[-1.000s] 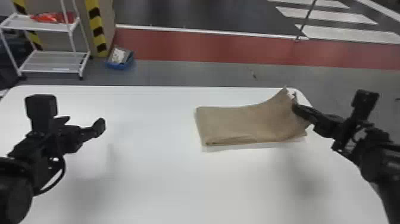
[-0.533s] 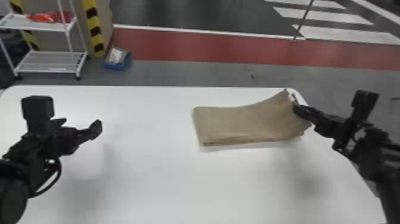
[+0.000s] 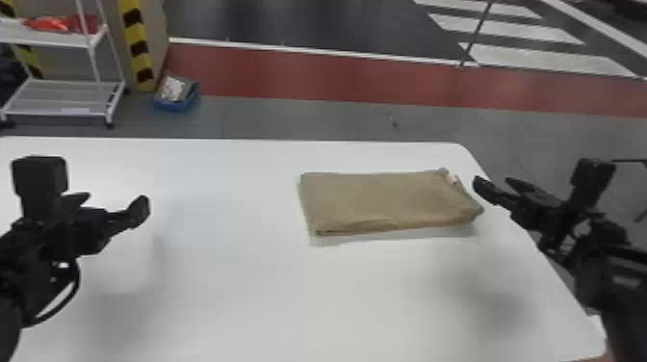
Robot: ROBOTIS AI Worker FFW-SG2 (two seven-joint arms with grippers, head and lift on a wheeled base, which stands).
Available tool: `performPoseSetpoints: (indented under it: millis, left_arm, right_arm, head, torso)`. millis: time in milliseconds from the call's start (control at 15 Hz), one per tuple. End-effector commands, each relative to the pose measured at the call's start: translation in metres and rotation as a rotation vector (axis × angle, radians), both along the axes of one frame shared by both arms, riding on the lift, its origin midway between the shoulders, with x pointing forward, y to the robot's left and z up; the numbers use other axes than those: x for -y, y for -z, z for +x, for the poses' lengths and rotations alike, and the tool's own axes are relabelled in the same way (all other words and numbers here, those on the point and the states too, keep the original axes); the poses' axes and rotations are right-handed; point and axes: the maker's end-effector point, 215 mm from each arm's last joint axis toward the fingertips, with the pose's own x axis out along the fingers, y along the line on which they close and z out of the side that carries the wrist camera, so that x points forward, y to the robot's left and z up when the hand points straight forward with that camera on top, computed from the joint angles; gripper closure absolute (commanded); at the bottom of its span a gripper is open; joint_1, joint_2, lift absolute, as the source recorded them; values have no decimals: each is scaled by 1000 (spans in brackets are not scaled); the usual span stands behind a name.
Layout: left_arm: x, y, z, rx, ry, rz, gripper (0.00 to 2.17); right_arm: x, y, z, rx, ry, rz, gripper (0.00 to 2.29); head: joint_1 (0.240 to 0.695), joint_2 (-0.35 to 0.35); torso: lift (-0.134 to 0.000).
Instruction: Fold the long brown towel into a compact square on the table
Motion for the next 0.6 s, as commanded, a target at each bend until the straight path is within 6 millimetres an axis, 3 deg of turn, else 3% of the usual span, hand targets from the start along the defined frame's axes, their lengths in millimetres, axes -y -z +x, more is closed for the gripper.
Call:
performPoseSetpoints:
  millis: [0, 200, 400, 533]
  left_arm:
    - [17, -4, -2, 9, 23, -8, 80]
    - [50, -18, -3, 34, 69, -34, 80]
    - [107, -26, -13, 41, 128, -103, 87]
    - [158, -35, -12, 49, 176, -150, 134]
  right_arm:
    - [10, -7, -19, 30, 10, -6, 130]
    - [15, -1, -32, 23, 13, -6, 147]
    - [13, -1, -52, 66, 19, -9, 151]
    - [15, -4, -70, 104, 28, -4, 154]
  head:
    - [695, -216]
    - [695, -249]
    - [695, -286]
    - [695, -314]
  torso:
    - [-128]
    - [-128]
    - [-128]
    - [-128]
